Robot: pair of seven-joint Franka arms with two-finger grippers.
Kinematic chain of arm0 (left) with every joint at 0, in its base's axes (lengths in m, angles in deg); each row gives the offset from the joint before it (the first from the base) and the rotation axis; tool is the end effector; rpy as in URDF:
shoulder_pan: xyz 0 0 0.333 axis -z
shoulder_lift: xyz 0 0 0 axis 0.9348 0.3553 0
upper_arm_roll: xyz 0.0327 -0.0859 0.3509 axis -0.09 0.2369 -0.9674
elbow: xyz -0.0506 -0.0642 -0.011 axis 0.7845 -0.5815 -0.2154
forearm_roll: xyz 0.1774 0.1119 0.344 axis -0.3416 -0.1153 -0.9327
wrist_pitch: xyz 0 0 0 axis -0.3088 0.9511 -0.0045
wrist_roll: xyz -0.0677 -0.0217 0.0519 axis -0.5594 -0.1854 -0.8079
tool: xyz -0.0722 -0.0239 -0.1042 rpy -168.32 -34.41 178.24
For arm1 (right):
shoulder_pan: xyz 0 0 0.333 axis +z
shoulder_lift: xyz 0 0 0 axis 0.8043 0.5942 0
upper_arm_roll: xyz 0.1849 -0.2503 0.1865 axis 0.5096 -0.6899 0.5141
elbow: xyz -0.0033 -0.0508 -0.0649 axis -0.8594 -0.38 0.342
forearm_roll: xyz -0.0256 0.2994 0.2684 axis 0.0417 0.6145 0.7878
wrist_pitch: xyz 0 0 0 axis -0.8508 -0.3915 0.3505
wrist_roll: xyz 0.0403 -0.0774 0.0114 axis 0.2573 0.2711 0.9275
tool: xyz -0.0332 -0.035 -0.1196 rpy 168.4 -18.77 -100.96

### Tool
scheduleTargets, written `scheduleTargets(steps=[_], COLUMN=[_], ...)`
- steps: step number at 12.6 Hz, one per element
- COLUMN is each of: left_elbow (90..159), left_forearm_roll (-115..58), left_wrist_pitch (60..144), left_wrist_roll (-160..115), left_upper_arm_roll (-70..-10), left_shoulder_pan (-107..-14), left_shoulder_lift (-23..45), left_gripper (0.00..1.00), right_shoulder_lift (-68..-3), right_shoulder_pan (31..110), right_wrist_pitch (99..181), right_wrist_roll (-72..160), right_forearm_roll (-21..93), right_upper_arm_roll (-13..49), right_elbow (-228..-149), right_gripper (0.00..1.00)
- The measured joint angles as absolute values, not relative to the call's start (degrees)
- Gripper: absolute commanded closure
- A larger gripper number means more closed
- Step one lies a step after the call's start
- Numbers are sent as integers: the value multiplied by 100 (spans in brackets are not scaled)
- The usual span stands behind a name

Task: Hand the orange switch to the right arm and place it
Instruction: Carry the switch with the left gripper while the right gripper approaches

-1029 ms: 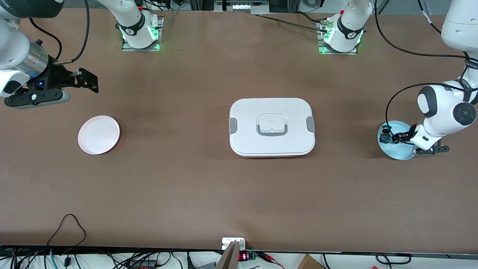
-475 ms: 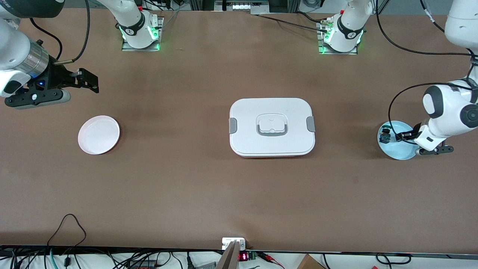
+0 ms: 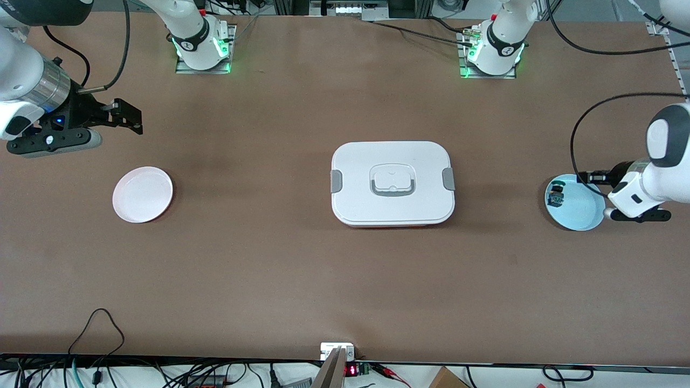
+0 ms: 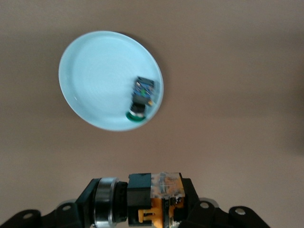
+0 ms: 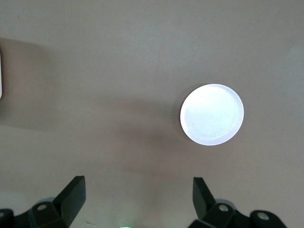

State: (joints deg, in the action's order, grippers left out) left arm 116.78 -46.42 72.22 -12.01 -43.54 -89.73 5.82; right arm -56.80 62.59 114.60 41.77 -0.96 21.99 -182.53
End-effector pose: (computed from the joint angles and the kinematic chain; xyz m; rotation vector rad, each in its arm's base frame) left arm 0.6178 0.1024 0.4232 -3.0421 -0.0036 0.6604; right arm 0.5680 0.0754 0.6043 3.1212 0.2803 -0.1389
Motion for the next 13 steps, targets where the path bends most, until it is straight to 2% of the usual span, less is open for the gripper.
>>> scheduleTargets(steps=[2,6,10,13], left_elbow=[11033,10565,10474,10705], left_forearm_roll=[-4225,-3098,-1406,-662], left_wrist_pitch=[6305,5620,5523,5761], left_wrist_roll=[-1209,-1202,-737,656], left_upper_arm_roll=[-4244,-3986,-3709,-3394], left_shoulder_pan=[-8949,-8967,-8966,-8951], left_shoulder_lift=[543,544,551,627], left_gripper=[69,74,74,74], right_shoulder_lift=[-5680,-5679,-5550,-5367], right_shoulder_pan=[6259,6259,6256,6260], right_wrist_pitch=[11463,11573,11887,11900], right_wrist_roll=[4177,4177,4177,4198], right_forearm_roll=[-96,-96,-96,-94], right_upper_arm_roll=[2198,2198,2194,2196], right_elbow=[-18252,-18252,-18255,-18279], right_gripper=[0,0,0,0])
